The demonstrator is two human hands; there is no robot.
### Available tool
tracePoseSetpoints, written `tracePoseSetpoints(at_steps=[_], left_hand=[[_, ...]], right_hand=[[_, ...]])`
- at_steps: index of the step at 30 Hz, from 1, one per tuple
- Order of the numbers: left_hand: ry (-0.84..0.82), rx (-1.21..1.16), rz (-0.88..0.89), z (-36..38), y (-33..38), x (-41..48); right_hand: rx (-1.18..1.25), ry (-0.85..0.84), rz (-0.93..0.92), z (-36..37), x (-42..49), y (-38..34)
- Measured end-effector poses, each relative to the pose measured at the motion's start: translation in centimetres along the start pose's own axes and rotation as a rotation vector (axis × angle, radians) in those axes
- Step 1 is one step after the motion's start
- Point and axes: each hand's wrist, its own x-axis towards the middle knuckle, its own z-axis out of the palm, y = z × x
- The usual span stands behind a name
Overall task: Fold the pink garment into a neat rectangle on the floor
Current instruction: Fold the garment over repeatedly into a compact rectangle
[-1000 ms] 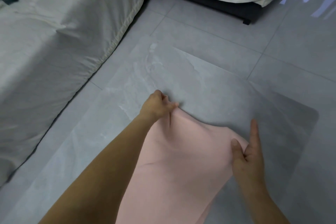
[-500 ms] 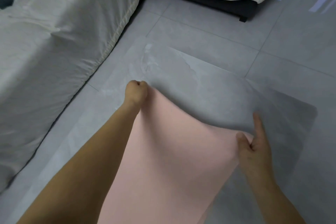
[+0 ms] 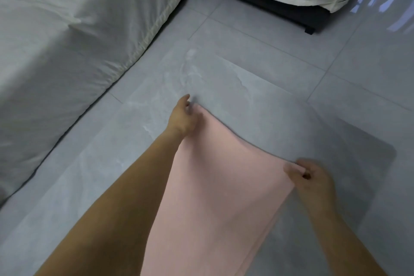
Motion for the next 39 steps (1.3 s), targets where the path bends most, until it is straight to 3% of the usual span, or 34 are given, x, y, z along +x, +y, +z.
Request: tracePoseSetpoints(at_steps=[4, 9, 12, 14, 17, 20, 24, 29, 33, 36, 39], left_hand=[[0.214, 0.340, 0.093, 0.4, -0.5, -2.2], [0.078, 0.516, 0.285, 7.2, -2.7, -12.6], [-0.018, 0.597, 0.275, 10.7, -4.0, -18.5], [-0.028, 0.649, 0.111, 11.7, -4.7, -20.4], [0.011, 0.589, -0.129, 11.9, -6.6, -22.3], [0.009, 0.550, -0.139, 12.3, -9.0, -23.9], [0.057, 0.566, -0.144, 12.2, -10.7, -24.7], [0.019, 0.512, -0.108, 14.5, -9.4, -26.0], [-0.026, 0.525, 0.080, 17.9, -5.6, -23.8], [-0.007, 0.503, 0.101, 20.2, -1.5, -21.1], [0.120, 0.427, 0.047, 21.7, 1.5, -18.8]], right_hand=[[-0.526, 0.049, -0.162, -0.4, 0.9, 0.2], [-0.781, -0.013, -0.133, -1.1, 1.8, -0.6], [-0.784, -0.023, -0.149, -1.2, 2.1, -2.3], [-0.844, -0.049, -0.352, -0.8, 2.5, -3.9], [-1.018, -0.225, -0.923, 1.9, 1.4, -4.9], [-1.207, -0.478, -1.246, 5.1, -1.6, -3.9], [-1.413, -0.608, -1.156, 6.8, -0.9, -3.3], [-1.473, -0.469, -1.109, 6.7, 4.5, -6.5], [-1.488, -0.487, -1.198, 9.2, 7.6, -11.3], [-1.291, -0.454, -1.326, 11.7, 8.7, -14.7], [-1.199, -0.522, -1.171, 14.9, 9.0, -17.8]])
